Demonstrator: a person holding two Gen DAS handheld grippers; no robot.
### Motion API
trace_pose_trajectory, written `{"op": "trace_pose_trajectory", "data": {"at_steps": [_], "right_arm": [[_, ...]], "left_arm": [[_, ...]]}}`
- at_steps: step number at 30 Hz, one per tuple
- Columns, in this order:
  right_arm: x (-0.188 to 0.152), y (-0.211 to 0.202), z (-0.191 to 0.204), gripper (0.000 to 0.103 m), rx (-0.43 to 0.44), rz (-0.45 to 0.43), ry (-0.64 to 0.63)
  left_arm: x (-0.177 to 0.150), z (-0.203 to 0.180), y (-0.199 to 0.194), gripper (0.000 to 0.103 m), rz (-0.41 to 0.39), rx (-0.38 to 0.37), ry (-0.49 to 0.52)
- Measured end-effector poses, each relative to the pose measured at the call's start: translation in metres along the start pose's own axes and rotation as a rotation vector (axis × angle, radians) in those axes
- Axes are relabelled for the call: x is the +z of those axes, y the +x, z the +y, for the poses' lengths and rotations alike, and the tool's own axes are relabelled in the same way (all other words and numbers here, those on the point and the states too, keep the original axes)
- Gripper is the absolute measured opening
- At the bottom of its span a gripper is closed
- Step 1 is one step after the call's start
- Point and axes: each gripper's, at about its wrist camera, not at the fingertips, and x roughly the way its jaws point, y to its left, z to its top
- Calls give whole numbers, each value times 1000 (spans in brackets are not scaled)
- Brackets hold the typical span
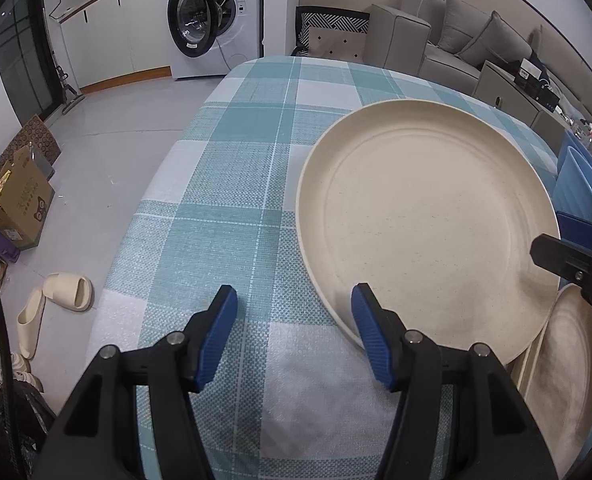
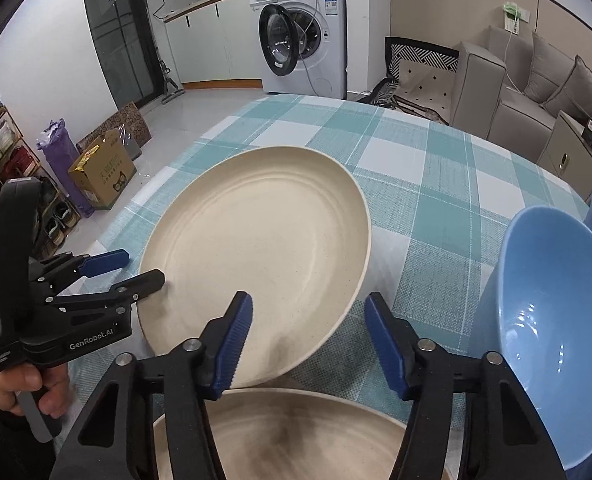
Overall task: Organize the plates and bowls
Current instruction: 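Close the left tool on the rim of the next cream plate, then lift the cream plate with the left tool and carry it over the plate stack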
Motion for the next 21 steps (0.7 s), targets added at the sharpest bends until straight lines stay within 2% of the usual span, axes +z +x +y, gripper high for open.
{"op": "trace_pose_trajectory", "data": {"at_steps": [6, 10, 14, 16, 21], "right_arm": [[-1, 3, 1, 51, -16, -3, -17], [0, 1, 1, 45, -29, -10, -24], [0, 1, 2, 41, -44, -18, -40], [0, 1, 2, 36, -54, -23, -45], [-2, 0, 2, 29, -66, -25, -54]], "left_arm": [[0, -3, 0, 58, -3, -5, 11], [0, -6, -1, 48, -8, -22, 27], [-1, -12, -3, 27, -12, -55, 54], [-2, -15, -5, 24, -12, -61, 66], [-2, -15, -6, 23, -16, -50, 63]]}}
